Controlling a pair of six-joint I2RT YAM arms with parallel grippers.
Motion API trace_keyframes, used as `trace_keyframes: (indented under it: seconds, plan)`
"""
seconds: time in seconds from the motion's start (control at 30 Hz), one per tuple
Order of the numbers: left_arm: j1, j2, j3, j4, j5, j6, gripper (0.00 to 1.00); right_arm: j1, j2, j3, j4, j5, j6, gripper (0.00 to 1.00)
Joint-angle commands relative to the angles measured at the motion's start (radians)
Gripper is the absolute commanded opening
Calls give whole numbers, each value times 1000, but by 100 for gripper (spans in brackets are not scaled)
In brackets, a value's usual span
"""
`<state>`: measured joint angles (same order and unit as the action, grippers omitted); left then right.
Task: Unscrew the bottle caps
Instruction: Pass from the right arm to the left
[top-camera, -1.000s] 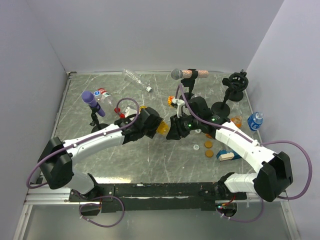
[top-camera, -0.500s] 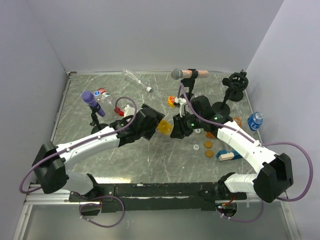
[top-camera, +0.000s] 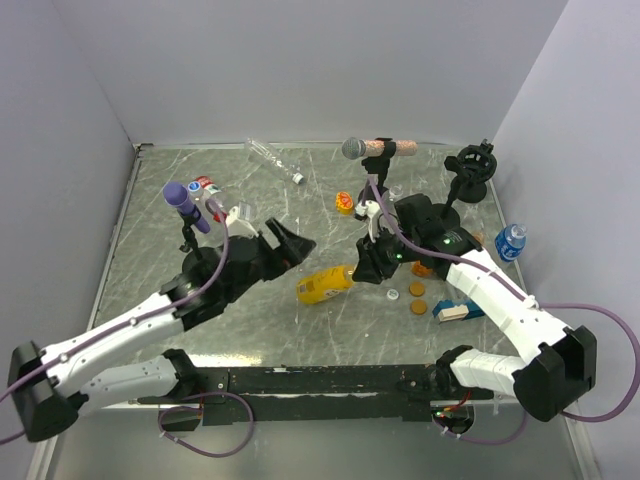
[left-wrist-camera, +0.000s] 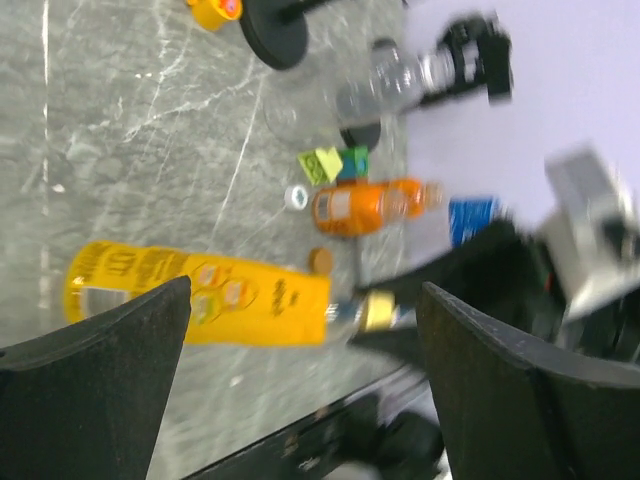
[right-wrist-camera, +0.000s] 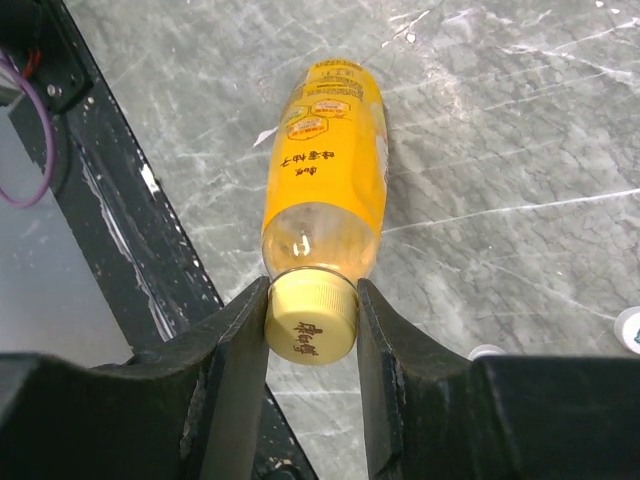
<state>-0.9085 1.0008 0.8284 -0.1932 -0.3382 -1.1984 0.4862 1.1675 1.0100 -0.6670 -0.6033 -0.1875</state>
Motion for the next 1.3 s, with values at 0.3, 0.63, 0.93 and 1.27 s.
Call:
trace_keyframes:
  seconds: [0.3,0.63,0.93,1.27]
  plan:
    - [2,-260,-187,115,406,922,97,-8,-77,65,-66,-26,-217,0]
    - [-1,-216,-434,649,565,1241,97,-11,-97,107,-105,-61,-296,0]
    - [-79,73,-413,952,551,1231,97,-47,-100,96,-79,-105,-248,0]
    - [-243,419,-289,1037,386,1361,97,-93,-89,98,-68,-193,-205,0]
